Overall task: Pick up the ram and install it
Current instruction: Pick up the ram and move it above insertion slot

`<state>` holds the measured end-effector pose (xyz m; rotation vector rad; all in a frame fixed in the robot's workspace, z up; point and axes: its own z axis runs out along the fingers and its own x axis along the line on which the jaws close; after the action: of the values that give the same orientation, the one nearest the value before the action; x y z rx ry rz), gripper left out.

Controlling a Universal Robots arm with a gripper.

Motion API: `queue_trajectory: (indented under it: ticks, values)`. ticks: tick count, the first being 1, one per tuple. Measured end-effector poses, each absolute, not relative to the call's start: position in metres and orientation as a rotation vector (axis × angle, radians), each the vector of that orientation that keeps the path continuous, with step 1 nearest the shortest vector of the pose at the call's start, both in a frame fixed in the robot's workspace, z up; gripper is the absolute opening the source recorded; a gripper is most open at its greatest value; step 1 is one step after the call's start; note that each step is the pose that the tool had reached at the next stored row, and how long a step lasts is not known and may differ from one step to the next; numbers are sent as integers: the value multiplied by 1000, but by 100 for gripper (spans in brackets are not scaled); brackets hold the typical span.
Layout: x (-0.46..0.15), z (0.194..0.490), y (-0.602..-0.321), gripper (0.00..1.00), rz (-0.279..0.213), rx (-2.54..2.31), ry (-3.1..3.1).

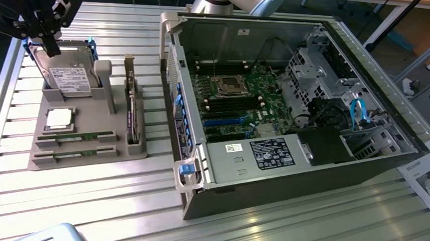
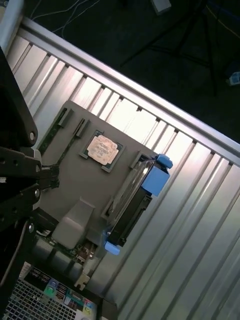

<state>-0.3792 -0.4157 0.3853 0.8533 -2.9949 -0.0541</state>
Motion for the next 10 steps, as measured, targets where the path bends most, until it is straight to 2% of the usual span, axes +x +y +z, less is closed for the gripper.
queue_trajectory:
  ticks: [10]
  values:
    - [-379,385,-416,10,-50,1102,-2909]
